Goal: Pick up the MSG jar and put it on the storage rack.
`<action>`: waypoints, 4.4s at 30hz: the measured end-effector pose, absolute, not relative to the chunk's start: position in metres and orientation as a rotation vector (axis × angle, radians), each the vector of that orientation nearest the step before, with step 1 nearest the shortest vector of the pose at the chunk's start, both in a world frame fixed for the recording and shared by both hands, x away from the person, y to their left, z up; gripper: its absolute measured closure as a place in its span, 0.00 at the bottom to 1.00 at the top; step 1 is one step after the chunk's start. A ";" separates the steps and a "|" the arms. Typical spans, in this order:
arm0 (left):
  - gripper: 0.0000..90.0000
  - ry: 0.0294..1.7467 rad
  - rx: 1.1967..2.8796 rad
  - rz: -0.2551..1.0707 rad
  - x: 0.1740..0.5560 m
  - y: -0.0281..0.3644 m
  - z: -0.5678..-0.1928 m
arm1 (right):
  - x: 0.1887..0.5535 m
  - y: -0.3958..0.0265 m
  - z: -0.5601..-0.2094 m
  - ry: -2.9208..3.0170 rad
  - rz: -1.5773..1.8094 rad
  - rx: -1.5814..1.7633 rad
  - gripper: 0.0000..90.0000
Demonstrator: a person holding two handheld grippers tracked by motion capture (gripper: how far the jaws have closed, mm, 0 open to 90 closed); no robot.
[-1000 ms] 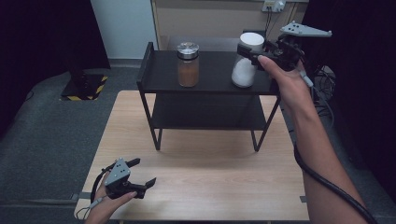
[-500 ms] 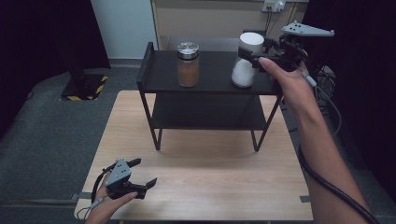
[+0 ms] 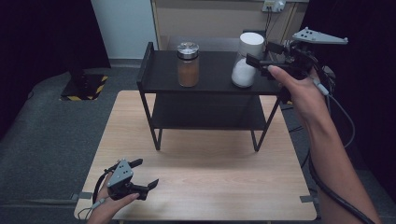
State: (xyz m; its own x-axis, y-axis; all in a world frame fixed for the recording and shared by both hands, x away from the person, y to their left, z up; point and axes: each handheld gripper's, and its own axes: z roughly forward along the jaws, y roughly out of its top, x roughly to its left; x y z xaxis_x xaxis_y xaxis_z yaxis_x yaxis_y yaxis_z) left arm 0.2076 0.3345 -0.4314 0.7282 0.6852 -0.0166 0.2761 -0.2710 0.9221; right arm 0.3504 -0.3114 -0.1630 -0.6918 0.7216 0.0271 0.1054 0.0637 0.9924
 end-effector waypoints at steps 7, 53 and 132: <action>0.03 0.743 1.853 0.477 0.207 0.334 -0.431 | 0.341 -0.317 -0.165 1.860 1.680 0.817 0.05; 0.03 0.744 1.841 0.482 0.205 0.327 -0.436 | 0.286 -0.327 -0.217 1.856 1.711 0.707 0.05; 0.01 0.811 1.821 0.505 0.199 0.316 -0.450 | 0.207 -0.358 -0.429 1.823 1.574 0.925 0.05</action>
State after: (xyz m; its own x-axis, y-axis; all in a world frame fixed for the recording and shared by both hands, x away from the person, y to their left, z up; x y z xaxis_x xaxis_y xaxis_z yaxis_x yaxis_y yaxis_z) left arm 0.1991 0.3164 -0.4499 0.6835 0.7294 -0.0296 0.2950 -0.2389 0.9251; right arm 0.2074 -0.3584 -0.4293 -0.6091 0.7927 0.0271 0.1426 0.0758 0.9869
